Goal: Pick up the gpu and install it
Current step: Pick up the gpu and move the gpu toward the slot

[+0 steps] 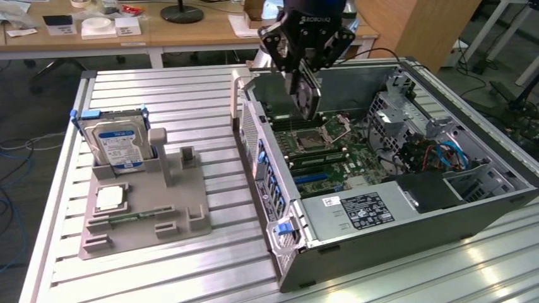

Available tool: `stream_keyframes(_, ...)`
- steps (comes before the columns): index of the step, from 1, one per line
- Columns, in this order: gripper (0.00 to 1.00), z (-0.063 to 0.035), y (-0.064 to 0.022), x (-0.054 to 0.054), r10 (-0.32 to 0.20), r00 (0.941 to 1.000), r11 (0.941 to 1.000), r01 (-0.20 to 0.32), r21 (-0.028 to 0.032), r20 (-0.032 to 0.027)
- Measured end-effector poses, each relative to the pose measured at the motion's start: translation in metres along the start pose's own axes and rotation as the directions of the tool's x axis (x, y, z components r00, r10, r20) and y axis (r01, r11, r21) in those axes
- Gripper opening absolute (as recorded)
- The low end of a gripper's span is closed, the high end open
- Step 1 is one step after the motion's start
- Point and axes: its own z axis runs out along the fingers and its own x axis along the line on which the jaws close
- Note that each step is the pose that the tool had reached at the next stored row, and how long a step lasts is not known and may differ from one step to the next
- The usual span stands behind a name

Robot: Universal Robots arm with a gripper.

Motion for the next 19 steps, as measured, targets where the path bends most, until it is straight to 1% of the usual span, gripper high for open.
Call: stream_keyframes(19,0.28,0.0025,0.0010,-0.081,0.000,1.0000,1.0000,0.000,0.0000,0.0000)
